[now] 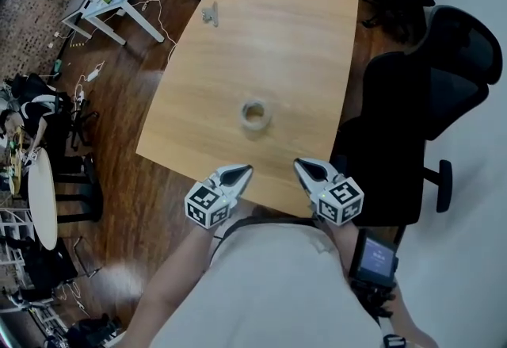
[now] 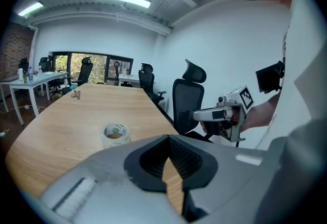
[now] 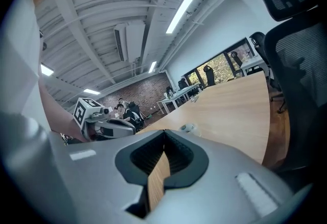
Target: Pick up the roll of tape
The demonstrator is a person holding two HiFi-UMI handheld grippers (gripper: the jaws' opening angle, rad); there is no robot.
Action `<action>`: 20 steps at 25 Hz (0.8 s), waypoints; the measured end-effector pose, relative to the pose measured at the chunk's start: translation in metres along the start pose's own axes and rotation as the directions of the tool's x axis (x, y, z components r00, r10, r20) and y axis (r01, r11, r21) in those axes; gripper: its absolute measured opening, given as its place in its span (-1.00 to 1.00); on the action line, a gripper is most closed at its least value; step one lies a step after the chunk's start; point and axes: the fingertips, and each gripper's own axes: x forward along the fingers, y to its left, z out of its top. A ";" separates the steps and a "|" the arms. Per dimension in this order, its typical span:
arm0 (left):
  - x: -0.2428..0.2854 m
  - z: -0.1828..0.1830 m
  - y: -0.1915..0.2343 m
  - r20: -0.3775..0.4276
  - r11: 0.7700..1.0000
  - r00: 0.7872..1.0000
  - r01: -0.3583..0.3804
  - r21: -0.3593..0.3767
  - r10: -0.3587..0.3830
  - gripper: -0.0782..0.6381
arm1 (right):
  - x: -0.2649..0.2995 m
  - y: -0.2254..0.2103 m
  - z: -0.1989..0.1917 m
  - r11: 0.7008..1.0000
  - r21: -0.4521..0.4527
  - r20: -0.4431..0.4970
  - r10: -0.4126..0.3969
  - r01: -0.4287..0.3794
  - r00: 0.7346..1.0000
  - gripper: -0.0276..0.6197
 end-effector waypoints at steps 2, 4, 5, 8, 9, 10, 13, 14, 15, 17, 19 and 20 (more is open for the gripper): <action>0.002 -0.002 0.003 -0.016 1.000 1.000 -0.008 0.007 0.008 -0.77 | -0.001 -0.002 -0.004 1.000 0.011 0.000 -0.012 0.012 1.000 -0.90; 0.003 0.000 0.008 -0.028 1.000 0.999 -0.019 0.019 0.020 -0.77 | -0.001 -0.003 -0.006 1.000 0.016 -0.001 -0.021 0.021 1.000 -0.90; 0.004 0.001 0.010 -0.037 0.999 0.999 -0.021 0.026 0.022 -0.77 | -0.001 -0.004 -0.005 1.000 0.017 -0.001 -0.025 0.025 1.000 -0.90; 0.009 -0.001 0.012 -0.074 1.000 0.997 0.006 0.028 -0.004 -0.77 | -0.002 -0.004 -0.003 0.999 0.034 0.008 -0.037 0.036 0.999 -0.90; 0.012 -0.003 0.013 -0.083 1.000 0.996 0.021 0.023 -0.019 -0.77 | -0.002 -0.006 -0.003 0.998 0.044 0.017 -0.041 0.040 0.999 -0.90; 0.017 -0.004 0.016 -0.092 0.999 0.995 0.036 0.021 -0.034 -0.77 | -0.001 -0.008 -0.002 0.998 0.051 0.027 -0.048 0.047 0.998 -0.90; 0.033 -0.009 0.028 -0.143 0.996 0.988 0.067 0.055 -0.059 -0.77 | 0.002 -0.021 -0.001 0.994 0.071 0.046 -0.085 0.082 0.995 -0.90; 0.036 -0.015 0.030 -0.169 0.995 0.984 0.072 0.065 -0.060 -0.77 | 0.003 -0.022 -0.005 0.992 0.084 0.042 -0.097 0.094 0.994 -0.90; 0.038 -0.020 0.033 -0.191 0.995 0.980 0.075 0.069 -0.060 -0.76 | 0.003 -0.023 -0.010 0.990 0.098 0.036 -0.107 0.103 0.994 -0.90; 0.042 -0.022 0.043 -0.220 0.994 0.974 0.078 0.078 -0.059 -0.77 | 0.005 -0.023 -0.014 0.987 0.112 0.027 -0.123 0.119 0.992 -0.90; 0.052 -0.017 0.057 -0.241 0.991 0.969 0.088 0.102 -0.061 -0.76 | 0.009 -0.028 -0.008 0.984 0.112 0.033 -0.144 0.140 0.989 -0.90; 0.057 -0.015 0.063 -0.255 0.989 0.965 0.096 0.112 -0.065 -0.76 | 0.012 -0.030 -0.006 0.982 0.116 0.038 -0.157 0.152 0.987 -0.90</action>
